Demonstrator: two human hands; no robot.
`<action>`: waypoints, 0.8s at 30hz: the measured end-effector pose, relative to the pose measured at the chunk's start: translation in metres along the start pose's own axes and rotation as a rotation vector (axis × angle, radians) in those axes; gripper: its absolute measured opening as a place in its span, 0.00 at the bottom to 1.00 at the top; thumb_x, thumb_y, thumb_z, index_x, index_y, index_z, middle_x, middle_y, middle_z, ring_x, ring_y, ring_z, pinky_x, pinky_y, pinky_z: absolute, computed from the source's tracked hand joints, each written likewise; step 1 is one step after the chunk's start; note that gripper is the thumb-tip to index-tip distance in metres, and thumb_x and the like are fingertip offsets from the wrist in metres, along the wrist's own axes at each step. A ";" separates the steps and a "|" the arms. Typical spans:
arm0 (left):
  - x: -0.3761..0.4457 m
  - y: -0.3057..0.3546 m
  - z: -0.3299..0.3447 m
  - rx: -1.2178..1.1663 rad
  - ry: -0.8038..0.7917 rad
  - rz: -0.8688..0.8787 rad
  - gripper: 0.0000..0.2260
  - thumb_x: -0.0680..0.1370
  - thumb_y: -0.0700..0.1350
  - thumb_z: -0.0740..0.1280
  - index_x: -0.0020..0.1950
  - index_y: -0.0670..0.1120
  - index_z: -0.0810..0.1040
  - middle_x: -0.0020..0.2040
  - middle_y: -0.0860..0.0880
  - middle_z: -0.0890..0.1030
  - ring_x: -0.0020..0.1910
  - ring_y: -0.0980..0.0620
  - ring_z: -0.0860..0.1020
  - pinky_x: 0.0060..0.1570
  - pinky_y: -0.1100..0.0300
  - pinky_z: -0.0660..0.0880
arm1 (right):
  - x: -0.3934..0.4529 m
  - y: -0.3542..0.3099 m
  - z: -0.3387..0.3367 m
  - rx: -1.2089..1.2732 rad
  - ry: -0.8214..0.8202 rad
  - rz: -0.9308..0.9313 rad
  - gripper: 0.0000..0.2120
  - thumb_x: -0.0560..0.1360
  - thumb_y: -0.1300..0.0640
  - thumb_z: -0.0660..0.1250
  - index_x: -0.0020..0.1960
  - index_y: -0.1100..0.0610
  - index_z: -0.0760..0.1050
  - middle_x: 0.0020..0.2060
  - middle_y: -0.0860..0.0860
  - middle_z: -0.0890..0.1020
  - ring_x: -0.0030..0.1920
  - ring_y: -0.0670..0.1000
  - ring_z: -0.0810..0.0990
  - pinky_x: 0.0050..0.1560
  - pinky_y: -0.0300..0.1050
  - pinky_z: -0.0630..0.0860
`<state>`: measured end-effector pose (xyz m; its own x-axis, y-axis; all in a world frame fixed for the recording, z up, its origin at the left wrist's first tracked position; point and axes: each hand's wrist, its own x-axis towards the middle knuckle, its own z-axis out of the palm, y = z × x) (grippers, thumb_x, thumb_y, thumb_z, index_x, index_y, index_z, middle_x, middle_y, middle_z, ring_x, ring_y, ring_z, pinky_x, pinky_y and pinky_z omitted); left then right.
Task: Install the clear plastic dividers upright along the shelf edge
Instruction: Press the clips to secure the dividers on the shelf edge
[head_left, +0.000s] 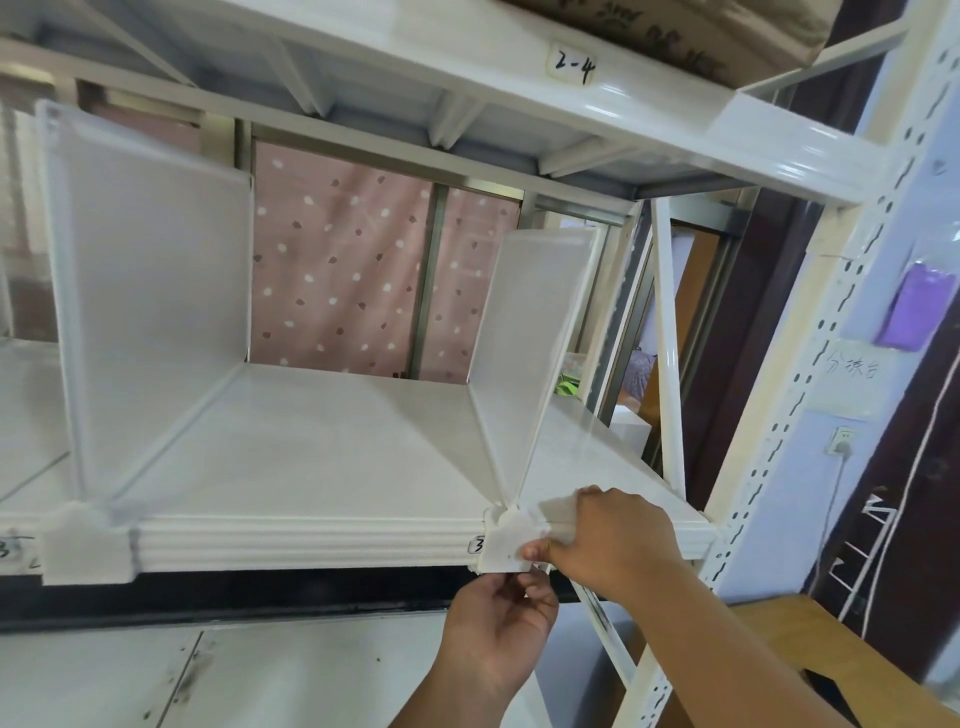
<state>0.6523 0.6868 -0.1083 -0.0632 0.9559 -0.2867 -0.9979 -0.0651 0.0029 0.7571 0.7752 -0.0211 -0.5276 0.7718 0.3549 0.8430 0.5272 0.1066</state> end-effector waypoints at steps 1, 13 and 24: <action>-0.001 0.001 0.000 0.001 -0.001 0.000 0.13 0.83 0.32 0.56 0.58 0.34 0.79 0.38 0.40 0.79 0.32 0.50 0.69 0.36 0.62 0.65 | 0.001 -0.001 0.000 -0.005 0.003 0.000 0.48 0.55 0.12 0.58 0.55 0.49 0.79 0.47 0.45 0.85 0.49 0.50 0.84 0.49 0.46 0.80; -0.030 0.022 -0.015 0.193 0.061 0.121 0.13 0.83 0.35 0.67 0.65 0.31 0.81 0.48 0.37 0.85 0.36 0.49 0.79 0.26 0.62 0.80 | -0.008 -0.003 0.002 -0.020 -0.008 0.006 0.56 0.55 0.09 0.46 0.63 0.51 0.73 0.51 0.46 0.82 0.52 0.52 0.83 0.48 0.48 0.78; -0.186 0.184 -0.055 0.386 0.104 0.379 0.28 0.72 0.48 0.77 0.69 0.39 0.78 0.64 0.31 0.85 0.63 0.29 0.83 0.58 0.37 0.83 | -0.072 -0.034 -0.002 0.759 -0.027 0.337 0.52 0.71 0.19 0.53 0.79 0.56 0.71 0.79 0.56 0.71 0.81 0.57 0.64 0.81 0.63 0.58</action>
<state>0.4812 0.4814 -0.1069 -0.4370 0.8514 -0.2899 -0.8400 -0.2711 0.4701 0.7668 0.7012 -0.0481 -0.2694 0.9345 0.2325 0.6615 0.3550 -0.6606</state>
